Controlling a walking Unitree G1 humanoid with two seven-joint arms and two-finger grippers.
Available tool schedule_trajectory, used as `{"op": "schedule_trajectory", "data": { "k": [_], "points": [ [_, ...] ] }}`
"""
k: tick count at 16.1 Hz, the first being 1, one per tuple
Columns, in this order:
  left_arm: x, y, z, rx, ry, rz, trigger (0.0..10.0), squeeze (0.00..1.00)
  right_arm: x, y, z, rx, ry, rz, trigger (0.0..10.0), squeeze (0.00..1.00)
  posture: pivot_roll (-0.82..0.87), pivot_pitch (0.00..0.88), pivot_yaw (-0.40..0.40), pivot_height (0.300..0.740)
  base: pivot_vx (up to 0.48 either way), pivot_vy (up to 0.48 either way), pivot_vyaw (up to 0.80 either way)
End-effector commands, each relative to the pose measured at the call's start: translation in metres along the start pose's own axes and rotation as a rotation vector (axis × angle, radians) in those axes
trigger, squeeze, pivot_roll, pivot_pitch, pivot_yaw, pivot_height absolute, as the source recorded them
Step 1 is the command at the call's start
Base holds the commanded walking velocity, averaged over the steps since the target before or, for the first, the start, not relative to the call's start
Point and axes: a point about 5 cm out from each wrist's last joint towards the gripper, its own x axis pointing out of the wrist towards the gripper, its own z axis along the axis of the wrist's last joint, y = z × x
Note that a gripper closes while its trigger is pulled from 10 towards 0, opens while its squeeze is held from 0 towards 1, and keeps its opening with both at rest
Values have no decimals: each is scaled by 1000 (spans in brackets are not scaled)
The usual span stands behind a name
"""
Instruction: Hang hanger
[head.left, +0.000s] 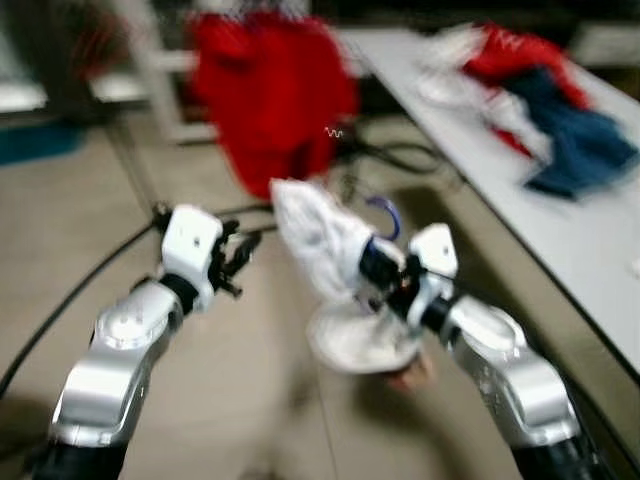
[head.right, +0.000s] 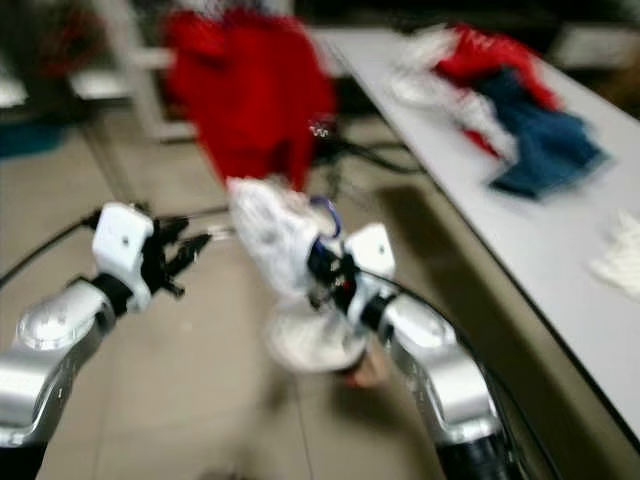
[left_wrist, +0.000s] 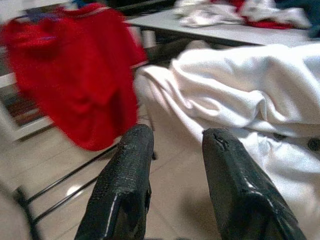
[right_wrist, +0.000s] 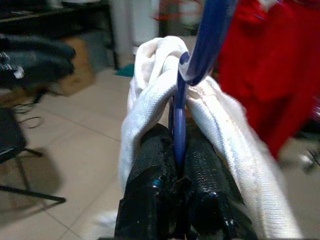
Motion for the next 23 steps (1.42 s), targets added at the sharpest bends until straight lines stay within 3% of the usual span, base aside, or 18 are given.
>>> {"op": "schedule_trajectory", "data": {
  "k": [1,3,6,8,9,11,12,13,16,17,18,20,21,23],
  "points": [
    [6,-6,5,-1,-8,-24,10000,0,-4,-8,6,-22,-34,-46,10000,0,68,0,-6,740,0,-480,800],
    [6,-5,3,-66,1,-39,10000,0,-1,-13,6,-20,-52,-105,10000,0,73,0,-2,740,0,426,0],
    [6,2,4,40,-14,13,10000,0,-1,-16,7,-34,-67,-141,10000,0,67,0,-2,740,0,0,0],
    [11,4,4,27,-11,32,10000,0,-3,-18,7,-2,-72,-162,10000,0,62,0,-3,740,0,-480,0],
    [12,5,3,-27,-17,41,10000,0,-5,-19,8,2,-74,-167,10000,0,63,0,-4,740,0,0,0],
    [14,8,4,19,-8,52,10000,0,-8,-26,12,-33,-71,-188,10000,0,73,0,-8,740,0,0,0],
    [14,11,9,0,-30,36,10000,0,-8,-30,14,-49,-67,-201,10000,0,74,0,-12,740,0,0,0],
    [13,13,14,-43,-68,10,10000,1000,-6,-33,16,-60,-60,-207,10000,0,74,0,-12,740,0,0,0],
    [17,13,20,-62,-99,-56,10000,1000,1,-35,19,-42,-42,-220,10000,0,68,0,-15,740,0,0,0],
    [25,7,19,-47,-80,-105,10000,1000,7,-32,23,-1,-45,-217,10000,0,58,0,-9,740,0,0,0],
    [30,12,16,-20,-62,-66,10000,1000,11,-30,29,49,-64,-188,10000,0,47,0,-1,740,0,0,0],
    [30,32,16,2,-69,54,10000,1000,10,-28,33,55,-74,-133,10000,0,45,0,-4,740,0,0,0],
    [24,48,22,49,-109,88,10000,773,4,-28,36,43,-84,-56,10000,0,43,0,-13,740,0,0,0],
    [10,70,41,95,-194,-8,10000,616,-12,-29,42,17,-87,89,10000,0,46,0,-23,740,0,0,0]
  ]
}}
